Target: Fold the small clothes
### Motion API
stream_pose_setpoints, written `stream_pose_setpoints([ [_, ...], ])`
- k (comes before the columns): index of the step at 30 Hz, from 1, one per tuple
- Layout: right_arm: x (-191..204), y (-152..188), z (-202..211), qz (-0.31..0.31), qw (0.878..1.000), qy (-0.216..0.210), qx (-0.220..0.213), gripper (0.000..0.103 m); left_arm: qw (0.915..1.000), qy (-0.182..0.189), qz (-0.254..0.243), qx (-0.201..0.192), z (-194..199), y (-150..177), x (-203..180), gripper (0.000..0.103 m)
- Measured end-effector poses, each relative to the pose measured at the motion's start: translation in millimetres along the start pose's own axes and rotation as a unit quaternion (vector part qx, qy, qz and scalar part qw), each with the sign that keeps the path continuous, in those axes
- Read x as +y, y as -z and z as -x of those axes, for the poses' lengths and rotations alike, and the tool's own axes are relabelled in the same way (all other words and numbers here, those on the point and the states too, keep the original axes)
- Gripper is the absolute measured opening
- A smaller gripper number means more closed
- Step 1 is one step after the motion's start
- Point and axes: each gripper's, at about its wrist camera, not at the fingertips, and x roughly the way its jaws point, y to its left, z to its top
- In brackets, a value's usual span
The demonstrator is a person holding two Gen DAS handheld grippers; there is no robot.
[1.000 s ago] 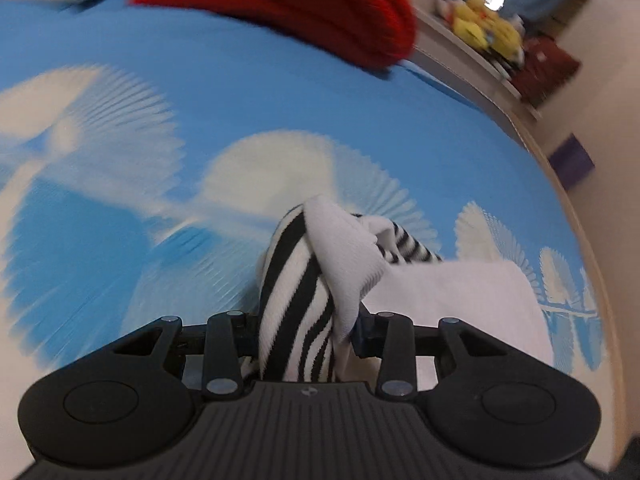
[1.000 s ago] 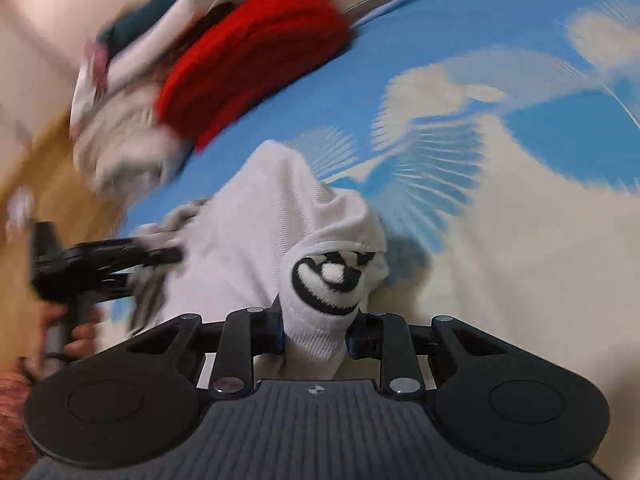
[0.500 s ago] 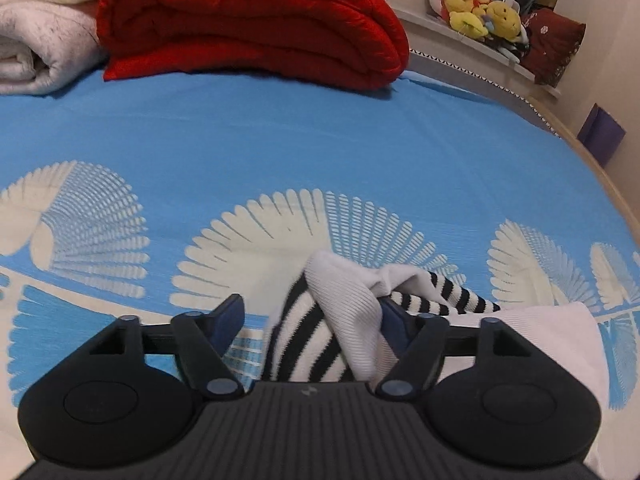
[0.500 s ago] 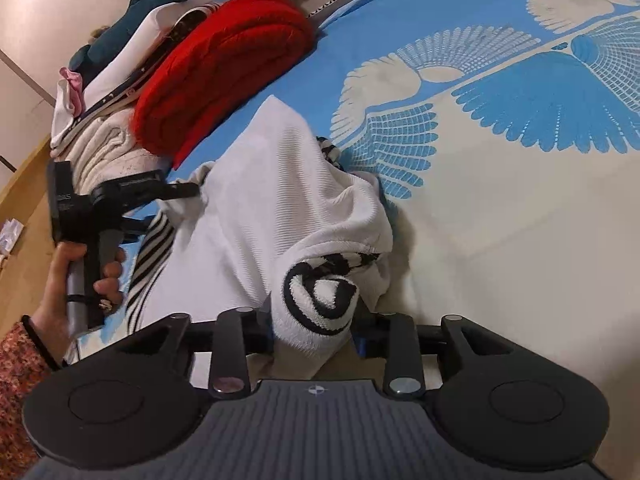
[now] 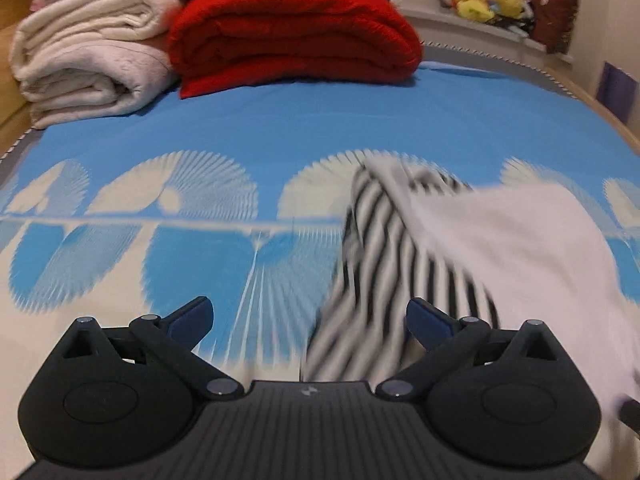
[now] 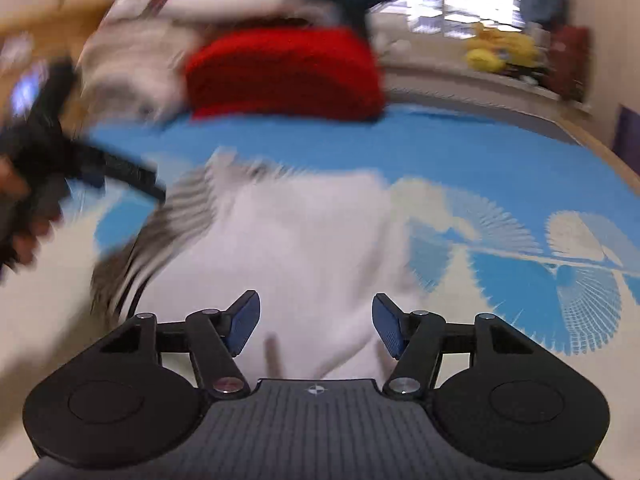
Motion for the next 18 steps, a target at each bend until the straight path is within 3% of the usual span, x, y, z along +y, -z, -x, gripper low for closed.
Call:
stream_pose_setpoints([
  [3,32.9,15.0,8.5,0.042,0.998,0.033,0.024,0.068,0.9998,0.018,-0.002,0.004,47.1,58.3,1.7,0.103],
  [4,40.5,20.4,16.4,0.044,0.998,0.045,0.018,0.074,0.9997,0.025,-0.006,0.005,63.9,80.8,1.8,0.103],
  [8,60.9,46.6,54.8,0.001,0.998,0.065,-0.007,0.08,0.9994,0.005,-0.032,-0.01,109.8,144.1,-4.9,0.103],
  [12,78.2,80.9,84.4,-0.029,0.996,0.083,-0.013,0.081,0.9963,-0.026,-0.067,-0.047,144.0,179.8,-13.8,0.103],
  [18,90.4,117.8,103.2,-0.033,0.994,0.107,-0.009,0.081,0.9974,-0.009,-0.042,-0.057,161.6,202.6,-8.7,0.103],
])
